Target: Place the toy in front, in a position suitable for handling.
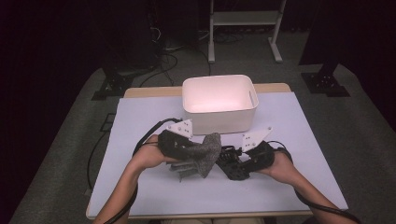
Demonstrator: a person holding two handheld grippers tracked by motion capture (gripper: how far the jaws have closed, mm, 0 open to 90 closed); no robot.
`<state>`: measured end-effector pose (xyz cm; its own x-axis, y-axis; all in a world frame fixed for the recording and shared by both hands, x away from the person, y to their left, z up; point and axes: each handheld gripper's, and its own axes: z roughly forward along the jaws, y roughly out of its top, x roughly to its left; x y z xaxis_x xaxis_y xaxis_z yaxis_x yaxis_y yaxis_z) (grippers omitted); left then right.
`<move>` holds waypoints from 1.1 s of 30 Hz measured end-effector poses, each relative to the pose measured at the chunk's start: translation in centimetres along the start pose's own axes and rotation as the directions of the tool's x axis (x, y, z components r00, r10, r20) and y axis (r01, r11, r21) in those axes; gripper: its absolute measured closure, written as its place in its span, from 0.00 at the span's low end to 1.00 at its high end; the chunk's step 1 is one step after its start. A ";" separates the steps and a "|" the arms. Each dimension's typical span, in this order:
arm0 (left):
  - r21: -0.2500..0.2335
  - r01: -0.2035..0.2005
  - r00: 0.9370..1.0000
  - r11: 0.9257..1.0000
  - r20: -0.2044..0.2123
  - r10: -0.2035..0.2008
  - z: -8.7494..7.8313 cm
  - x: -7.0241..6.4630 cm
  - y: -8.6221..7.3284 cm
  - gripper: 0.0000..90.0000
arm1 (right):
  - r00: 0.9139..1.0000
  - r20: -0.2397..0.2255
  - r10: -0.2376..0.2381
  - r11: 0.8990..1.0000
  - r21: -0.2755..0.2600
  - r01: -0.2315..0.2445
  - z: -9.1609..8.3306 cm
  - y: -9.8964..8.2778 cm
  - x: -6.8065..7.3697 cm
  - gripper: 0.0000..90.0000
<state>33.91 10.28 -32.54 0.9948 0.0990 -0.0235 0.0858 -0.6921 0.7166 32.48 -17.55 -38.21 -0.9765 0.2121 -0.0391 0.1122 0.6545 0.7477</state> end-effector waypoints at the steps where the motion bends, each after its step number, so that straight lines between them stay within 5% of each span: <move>1: 0.000 0.000 1.000 1.000 0.000 0.000 0.0 0.0 0.0 0.83 | 1.000 0.000 0.006 1.000 -0.006 -0.006 -0.2 -0.2 0.1 0.63; 12: 0.012 -0.014 0.999 1.000 0.035 0.014 1.1 -0.1 0.7 0.83 | 1.000 0.008 0.015 0.994 -0.104 -0.014 0.2 -0.3 0.5 0.66; 19: 0.028 -0.015 0.999 0.999 0.035 0.014 1.1 -0.2 0.4 0.84 | 0.999 -0.018 -0.029 0.997 -0.078 0.027 1.6 1.2 0.8 0.66; 33: 0.062 -0.101 0.993 0.993 0.066 0.097 3.1 -0.6 4.6 0.84 | 1.000 -0.001 0.013 0.992 -0.127 -0.013 0.1 -0.6 0.8 0.66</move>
<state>33.85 4.79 -31.36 0.9999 -0.0160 0.0002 -0.0120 -0.7413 0.6711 31.70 -17.69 -38.74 -0.9751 0.2198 -0.0282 0.1009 0.5538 0.8265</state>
